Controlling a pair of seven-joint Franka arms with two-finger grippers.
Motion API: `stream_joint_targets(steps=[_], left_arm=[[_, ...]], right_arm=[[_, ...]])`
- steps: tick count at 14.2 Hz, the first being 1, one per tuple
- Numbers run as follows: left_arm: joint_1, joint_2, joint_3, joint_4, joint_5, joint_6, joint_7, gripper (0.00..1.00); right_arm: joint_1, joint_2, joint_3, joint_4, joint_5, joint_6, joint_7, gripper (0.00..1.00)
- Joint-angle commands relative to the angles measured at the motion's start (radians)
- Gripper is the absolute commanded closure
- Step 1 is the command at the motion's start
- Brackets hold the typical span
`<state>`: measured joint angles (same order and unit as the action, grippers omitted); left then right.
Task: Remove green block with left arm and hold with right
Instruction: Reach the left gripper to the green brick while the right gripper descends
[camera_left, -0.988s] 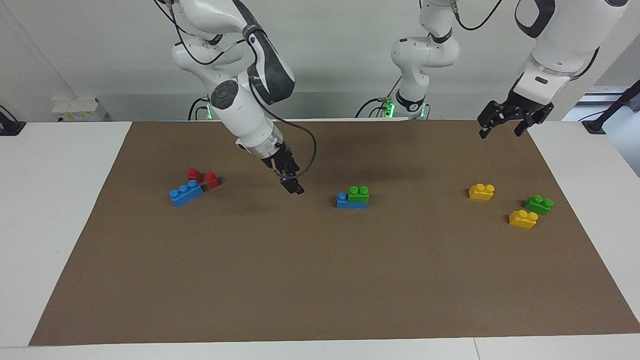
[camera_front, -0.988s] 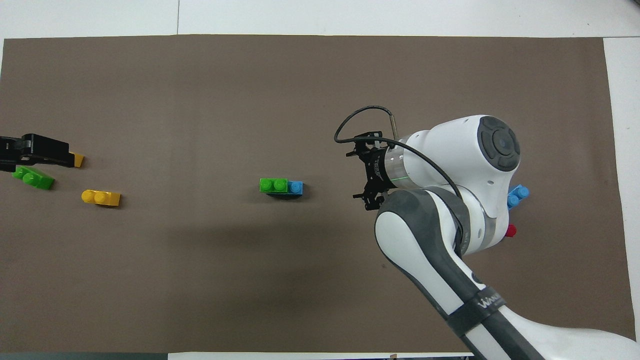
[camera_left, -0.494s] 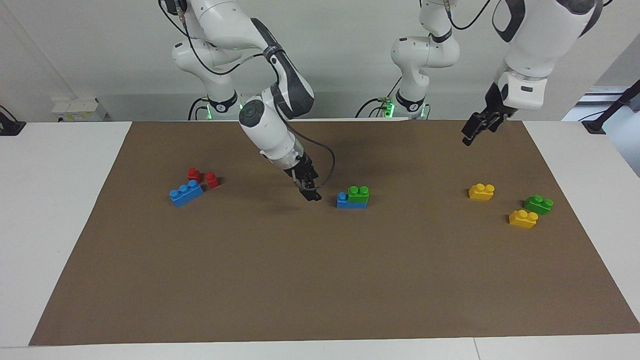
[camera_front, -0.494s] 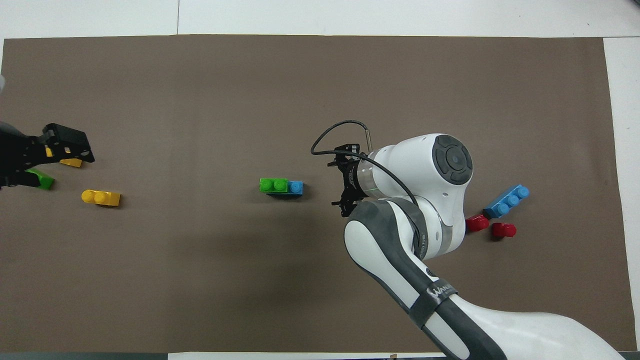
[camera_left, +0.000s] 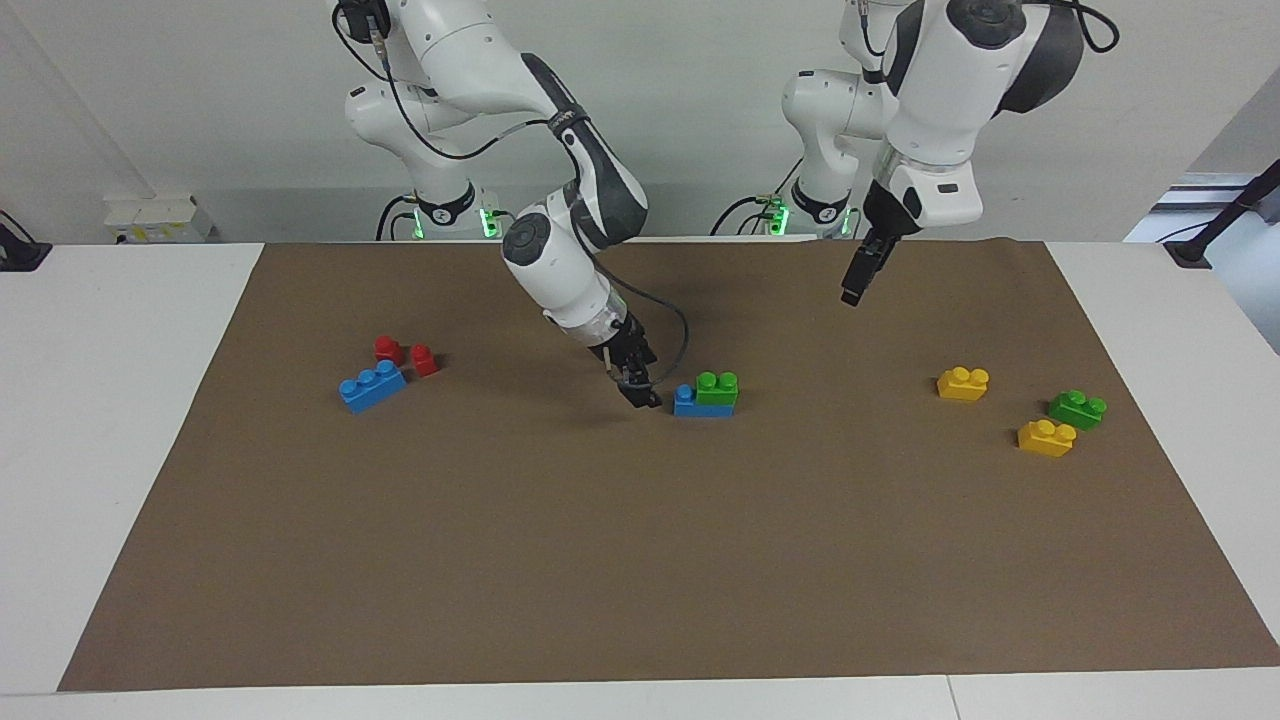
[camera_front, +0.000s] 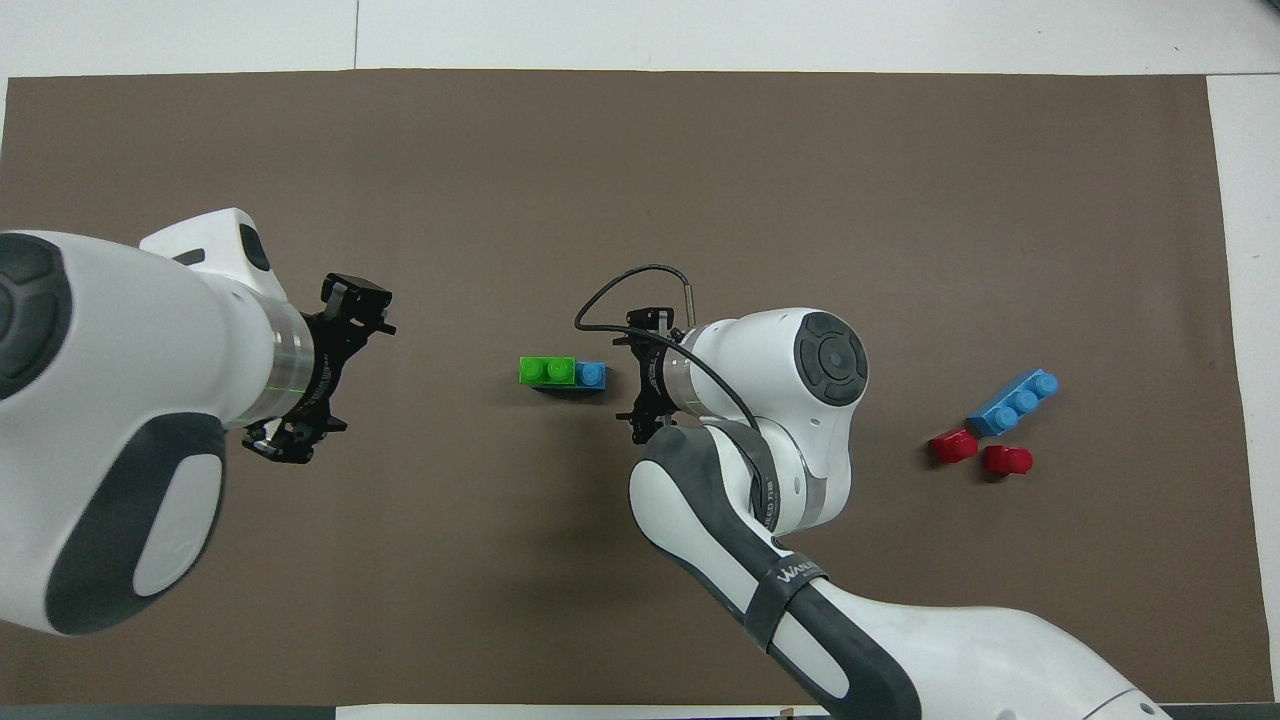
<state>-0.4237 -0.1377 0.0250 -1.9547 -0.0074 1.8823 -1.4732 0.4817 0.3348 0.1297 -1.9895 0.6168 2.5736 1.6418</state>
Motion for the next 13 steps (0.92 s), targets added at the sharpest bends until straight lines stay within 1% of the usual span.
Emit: stream_joint_targets(steps=[1, 2, 4, 7, 8, 11, 12, 13], left_arm=[[-0.059, -0.023, 0.016, -0.096, -0.002, 0.104, -0.261, 0.0], [-0.084, -0.005, 0.016, -0.114, -0.002, 0.142, -0.357, 0.0], [-0.127, 0.061, 0.016, -0.118, -0.002, 0.208, -0.5, 0.0], [-0.156, 0.137, 0.016, -0.113, -0.002, 0.299, -0.617, 0.0], [-0.165, 0.156, 0.016, -0.113, -0.002, 0.336, -0.639, 0.0], [-0.17, 0.216, 0.016, -0.102, 0.0, 0.394, -0.67, 0.0], [-0.178, 0.227, 0.018, -0.102, 0.0, 0.403, -0.67, 0.0], [-0.179, 0.231, 0.018, -0.104, 0.0, 0.411, -0.671, 0.0]], right_arm=[[0.026, 0.038, -0.004, 0.006, 0.037, 0.06, 0.007, 0.07], [0.028, 0.052, -0.004, 0.008, 0.037, 0.081, 0.007, 0.07], [0.047, 0.076, -0.004, 0.014, 0.038, 0.112, 0.007, 0.07], [0.058, 0.096, -0.004, 0.018, 0.049, 0.154, 0.007, 0.07], [0.064, 0.099, -0.004, 0.02, 0.063, 0.158, 0.007, 0.08], [0.074, 0.101, -0.004, 0.018, 0.066, 0.161, 0.007, 0.09], [0.075, 0.101, -0.004, 0.02, 0.066, 0.171, 0.007, 0.12], [0.078, 0.104, -0.004, 0.018, 0.066, 0.18, 0.007, 0.17]])
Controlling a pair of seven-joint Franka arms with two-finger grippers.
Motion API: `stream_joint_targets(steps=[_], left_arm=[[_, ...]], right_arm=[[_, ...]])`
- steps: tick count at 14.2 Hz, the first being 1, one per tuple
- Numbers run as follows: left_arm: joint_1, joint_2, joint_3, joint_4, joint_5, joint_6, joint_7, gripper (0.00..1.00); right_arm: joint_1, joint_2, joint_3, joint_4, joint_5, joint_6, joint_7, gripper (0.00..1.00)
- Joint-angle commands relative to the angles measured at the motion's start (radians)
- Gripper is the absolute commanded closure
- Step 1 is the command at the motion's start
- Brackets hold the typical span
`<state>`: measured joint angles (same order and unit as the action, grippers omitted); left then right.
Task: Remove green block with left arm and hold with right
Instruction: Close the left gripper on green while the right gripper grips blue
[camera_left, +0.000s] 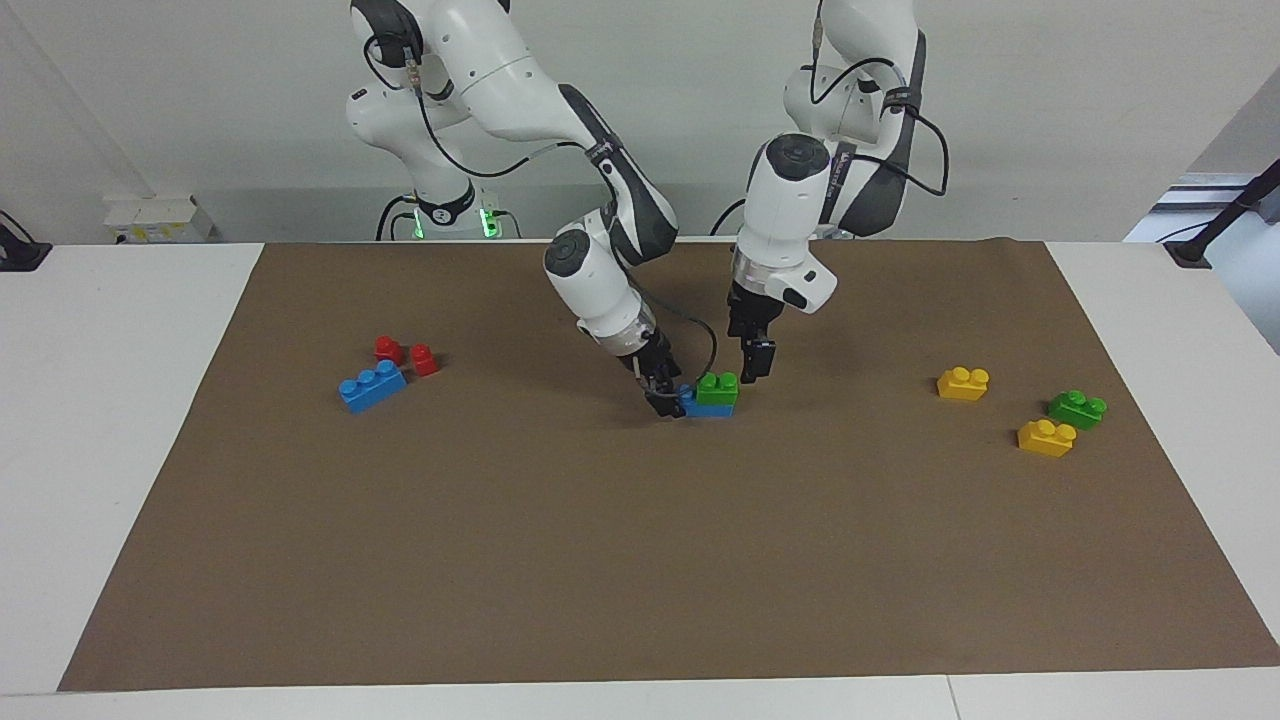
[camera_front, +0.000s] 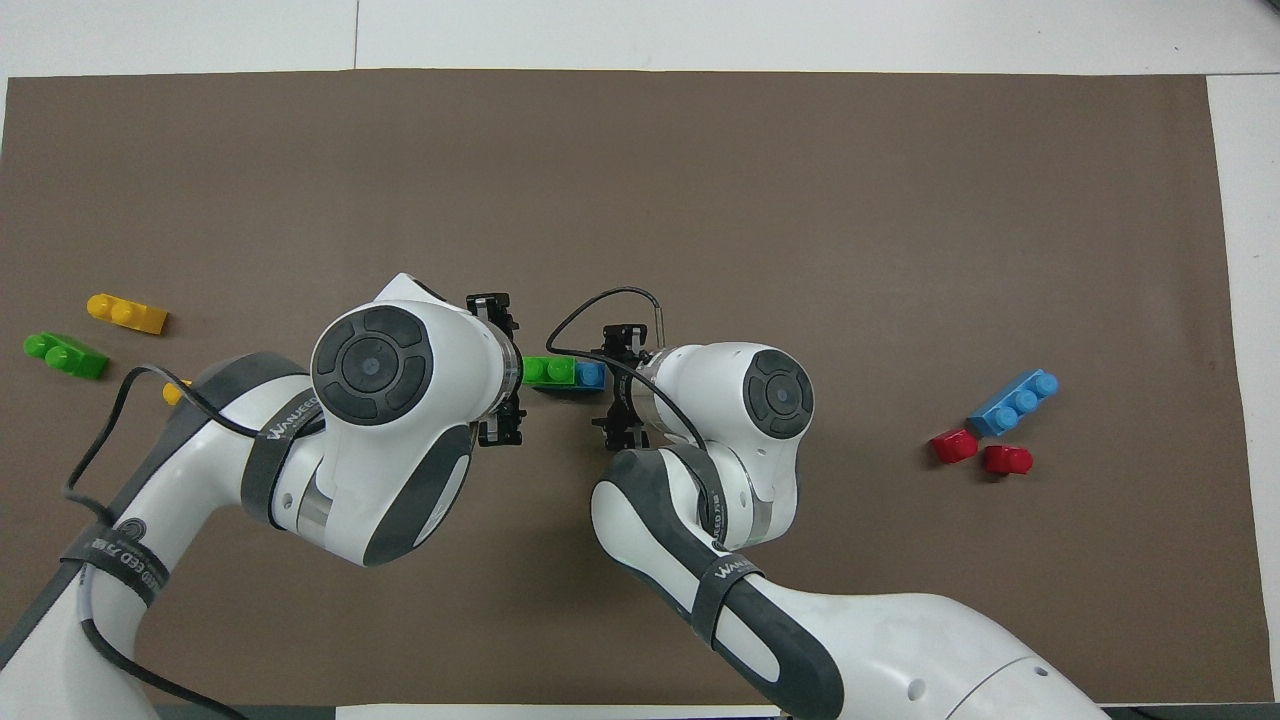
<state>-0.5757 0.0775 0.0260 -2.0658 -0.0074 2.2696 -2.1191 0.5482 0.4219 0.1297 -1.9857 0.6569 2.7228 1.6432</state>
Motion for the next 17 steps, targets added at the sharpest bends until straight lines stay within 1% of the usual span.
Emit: stream_joint_targets(steps=[1, 2, 3, 4, 10, 13, 14, 15, 16, 17], left_arm=[[-0.029, 0.018, 0.017, 0.006, 0.0, 0.028, -0.03, 0.0], [-0.03, 0.03, 0.017, 0.003, 0.001, 0.042, -0.042, 0.0], [-0.03, 0.031, 0.017, -0.002, 0.001, 0.065, -0.054, 0.0], [-0.036, 0.048, 0.017, -0.004, 0.001, 0.079, -0.062, 0.0], [-0.073, 0.103, 0.019, -0.004, 0.007, 0.091, -0.074, 0.0], [-0.084, 0.113, 0.02, -0.005, 0.01, 0.09, -0.074, 0.01], [-0.085, 0.113, 0.02, -0.007, 0.013, 0.088, -0.074, 0.14], [-0.085, 0.119, 0.02, -0.004, 0.024, 0.081, -0.071, 0.3], [-0.084, 0.119, 0.02, -0.002, 0.036, 0.079, -0.07, 0.5], [-0.084, 0.119, 0.019, 0.001, 0.041, 0.08, -0.059, 0.96]], right_arm=[[0.012, 0.017, -0.004, 0.015, 0.026, 0.031, 0.006, 0.27], [0.012, 0.017, -0.004, 0.015, 0.026, 0.032, 0.006, 0.42], [0.012, 0.017, -0.004, 0.015, 0.026, 0.034, 0.004, 0.68], [0.012, 0.018, -0.004, 0.015, 0.026, 0.032, 0.004, 1.0], [0.012, 0.018, -0.004, 0.013, 0.026, 0.034, 0.006, 1.0], [0.012, 0.02, -0.004, 0.013, 0.027, 0.047, 0.006, 1.0], [0.012, 0.02, -0.004, 0.011, 0.027, 0.052, 0.007, 1.0], [0.012, 0.02, -0.004, 0.013, 0.027, 0.052, 0.007, 1.0], [0.012, 0.02, -0.004, 0.011, 0.027, 0.052, 0.007, 1.0], [0.012, 0.02, -0.004, 0.011, 0.027, 0.052, 0.007, 1.0]])
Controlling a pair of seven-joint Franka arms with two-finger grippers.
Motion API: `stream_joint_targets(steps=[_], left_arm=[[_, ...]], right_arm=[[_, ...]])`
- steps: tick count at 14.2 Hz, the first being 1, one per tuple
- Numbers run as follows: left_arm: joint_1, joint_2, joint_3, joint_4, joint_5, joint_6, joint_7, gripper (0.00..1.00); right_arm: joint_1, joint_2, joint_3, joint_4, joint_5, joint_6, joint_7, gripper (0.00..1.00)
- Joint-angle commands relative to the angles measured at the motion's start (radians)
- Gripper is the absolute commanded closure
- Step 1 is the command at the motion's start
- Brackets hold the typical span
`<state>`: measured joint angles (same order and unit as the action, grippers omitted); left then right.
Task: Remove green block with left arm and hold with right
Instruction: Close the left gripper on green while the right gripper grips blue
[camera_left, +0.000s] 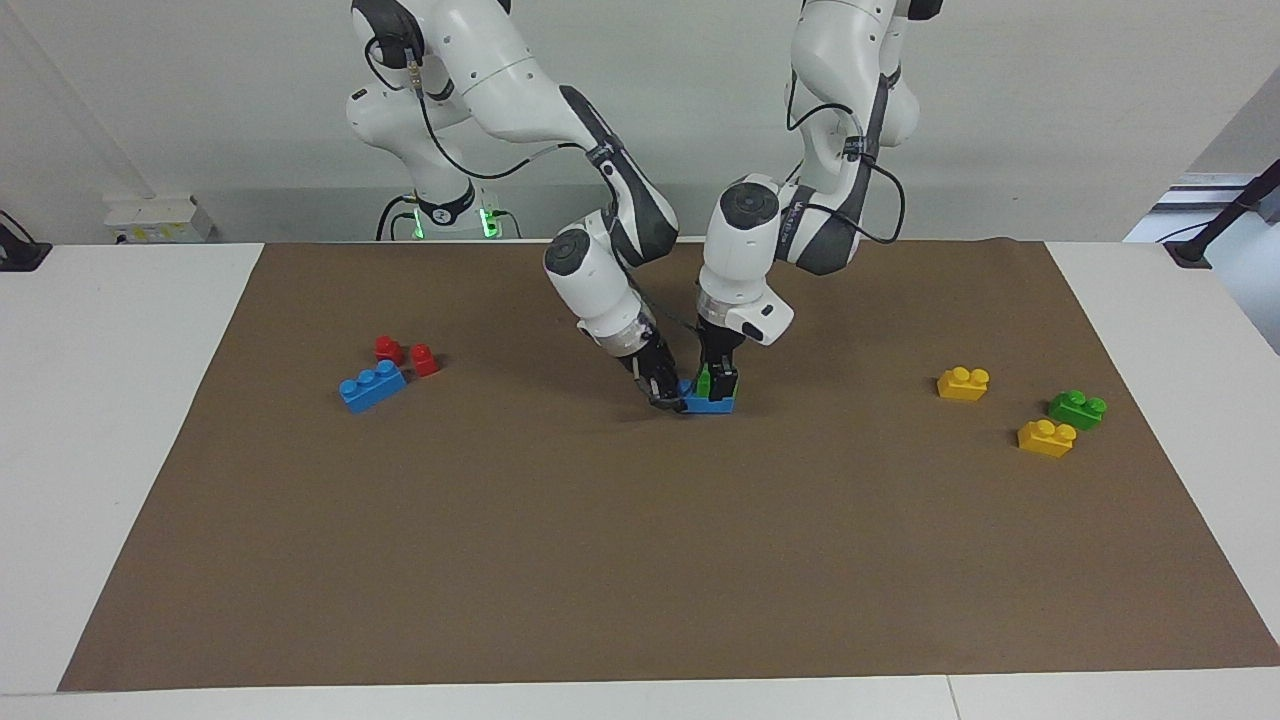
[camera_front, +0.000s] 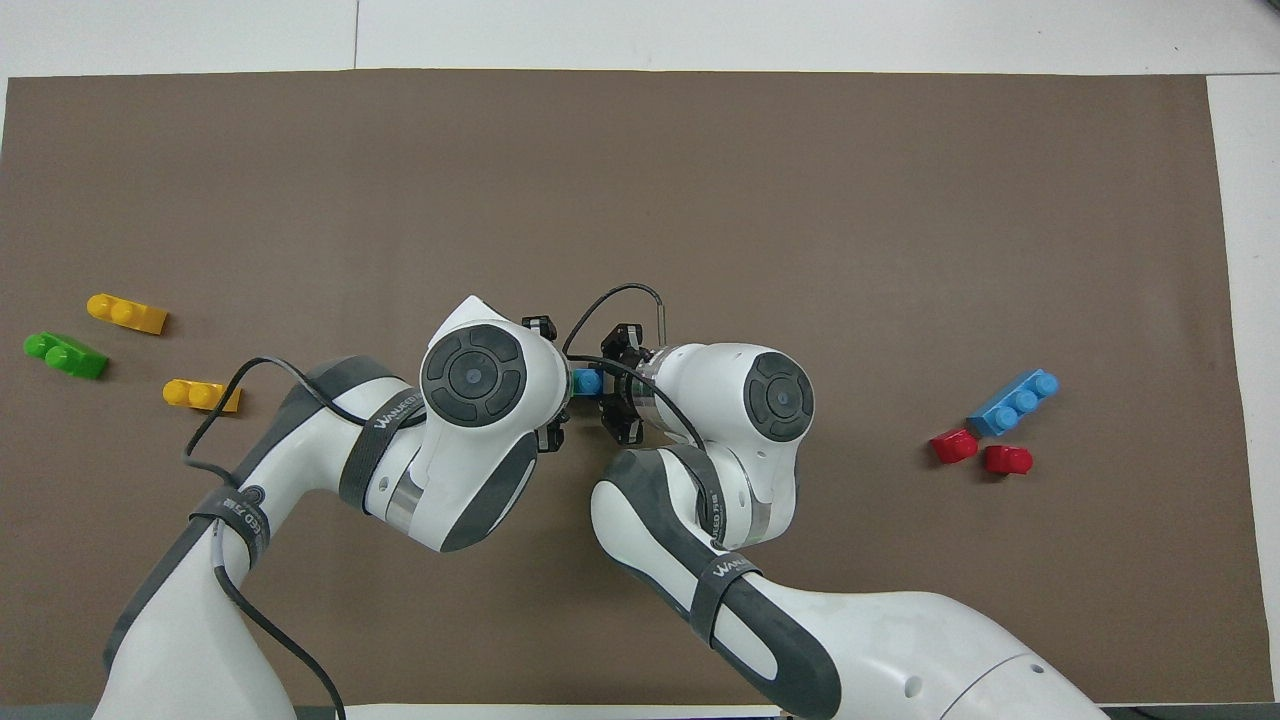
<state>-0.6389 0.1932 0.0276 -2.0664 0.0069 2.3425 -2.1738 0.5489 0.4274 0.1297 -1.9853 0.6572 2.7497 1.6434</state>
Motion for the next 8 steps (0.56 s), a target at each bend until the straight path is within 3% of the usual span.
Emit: stream_joint_targets(steps=[1, 8], left_arm=[[-0.022, 0.003, 0.017, 0.002, 0.027, 0.009, -0.004, 1.0], [-0.007, -0.066, 0.02, 0.011, 0.027, -0.046, 0.029, 1.0]], right_arm=[[0.011, 0.014, -0.004, 0.011, 0.027, 0.025, 0.007, 1.0], [0.011, 0.014, -0.004, 0.013, 0.027, 0.027, 0.007, 1.0]])
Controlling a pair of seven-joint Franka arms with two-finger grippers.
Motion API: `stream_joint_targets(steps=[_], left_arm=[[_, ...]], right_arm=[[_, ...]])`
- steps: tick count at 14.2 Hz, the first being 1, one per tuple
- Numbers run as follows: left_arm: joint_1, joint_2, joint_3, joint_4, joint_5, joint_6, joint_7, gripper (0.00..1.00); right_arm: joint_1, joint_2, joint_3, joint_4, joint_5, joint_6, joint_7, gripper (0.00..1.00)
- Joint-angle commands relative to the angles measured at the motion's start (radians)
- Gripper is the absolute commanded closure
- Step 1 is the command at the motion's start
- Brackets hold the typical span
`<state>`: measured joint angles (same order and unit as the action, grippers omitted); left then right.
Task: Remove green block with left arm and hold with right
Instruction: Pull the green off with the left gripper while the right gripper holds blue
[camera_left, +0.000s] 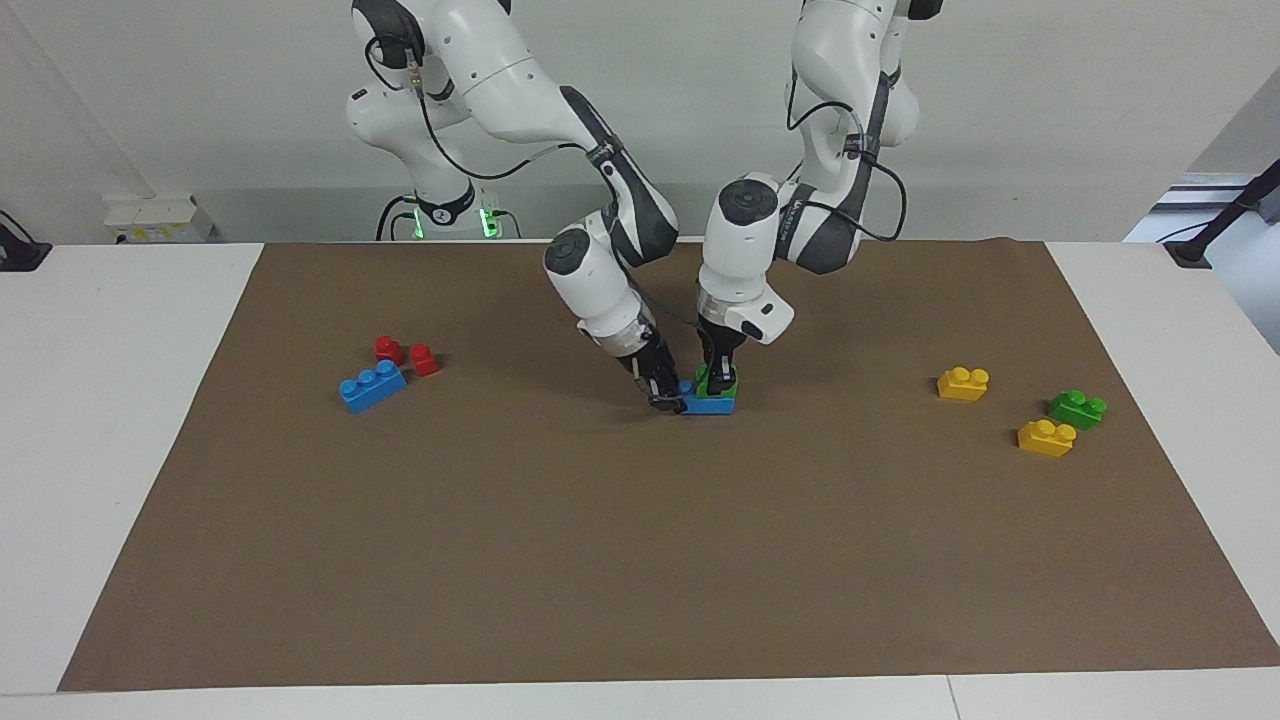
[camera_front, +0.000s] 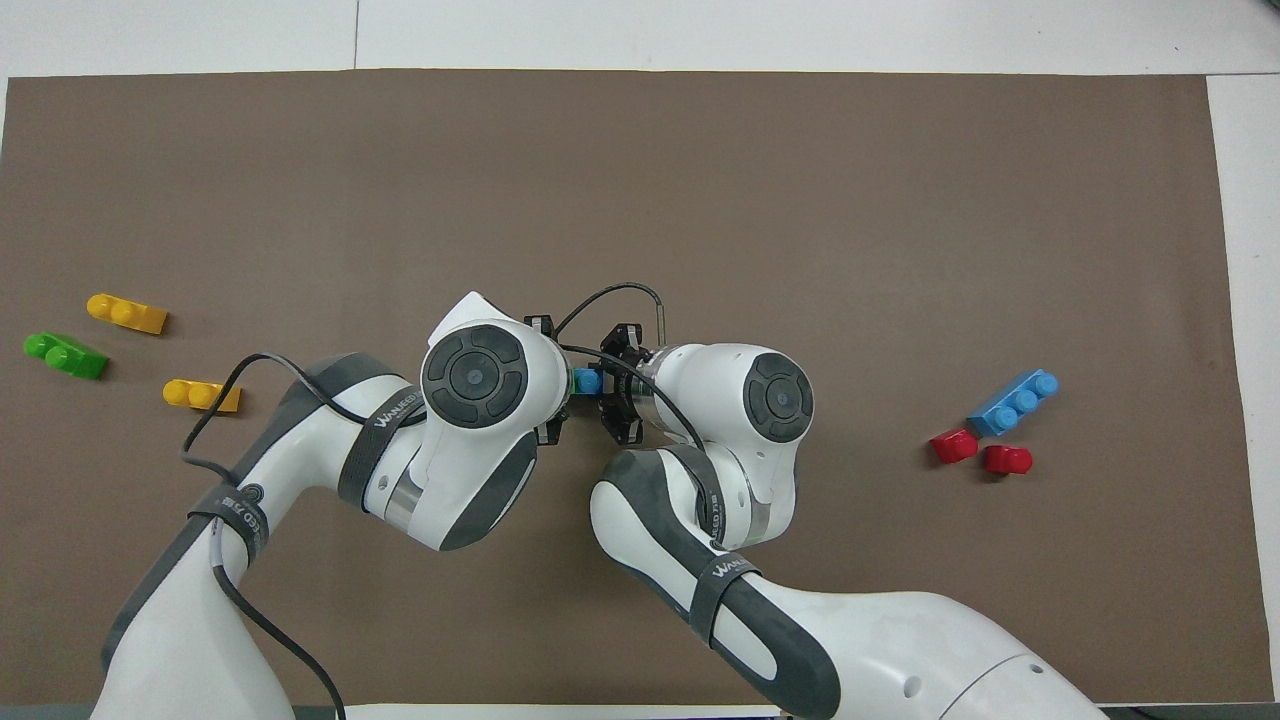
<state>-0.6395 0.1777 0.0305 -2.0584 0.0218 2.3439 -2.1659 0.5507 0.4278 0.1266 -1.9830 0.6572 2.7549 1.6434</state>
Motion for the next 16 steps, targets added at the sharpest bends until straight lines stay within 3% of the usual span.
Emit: stream_joint_targets(steps=[1, 6, 9, 13, 16], left_arm=[[-0.006, -0.07, 0.019, 0.003, 0.012, -0.07, 0.038, 1.0], [0.067, -0.17, 0.017, 0.011, 0.001, -0.201, 0.139, 1.0], [0.144, -0.219, 0.015, 0.014, -0.012, -0.268, 0.263, 1.0], [0.286, -0.251, 0.02, 0.02, -0.066, -0.365, 0.64, 1.0], [0.397, -0.248, 0.022, 0.018, -0.069, -0.362, 0.857, 1.0]], right_arm=[[0.009, 0.014, -0.001, 0.009, 0.027, 0.022, 0.007, 1.0], [-0.037, 0.005, -0.013, 0.055, 0.004, -0.061, -0.023, 1.0], [-0.222, -0.046, -0.021, 0.079, -0.079, -0.262, -0.26, 1.0], [-0.48, -0.095, -0.03, 0.125, -0.094, -0.567, -0.544, 1.0], [-0.661, -0.112, -0.028, 0.095, -0.12, -0.675, -0.713, 1.0]])
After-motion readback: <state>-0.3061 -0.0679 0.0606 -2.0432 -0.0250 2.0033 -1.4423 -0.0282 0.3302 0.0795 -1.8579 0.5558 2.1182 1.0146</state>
